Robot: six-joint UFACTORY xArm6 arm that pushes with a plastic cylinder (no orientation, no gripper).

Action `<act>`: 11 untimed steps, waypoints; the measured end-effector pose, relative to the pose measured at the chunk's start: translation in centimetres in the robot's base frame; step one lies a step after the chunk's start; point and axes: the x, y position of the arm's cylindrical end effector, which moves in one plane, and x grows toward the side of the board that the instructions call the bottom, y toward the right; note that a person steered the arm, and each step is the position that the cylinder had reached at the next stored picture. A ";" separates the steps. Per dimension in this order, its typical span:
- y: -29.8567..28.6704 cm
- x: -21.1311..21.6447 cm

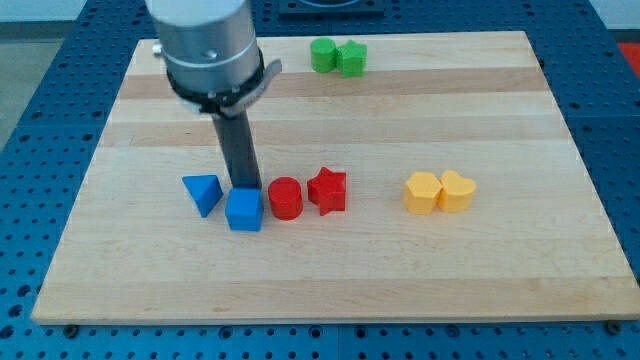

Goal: Push the blue triangle slightly downwards

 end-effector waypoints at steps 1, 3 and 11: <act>0.0 0.8; 0.0 -0.9; -2.0 2.0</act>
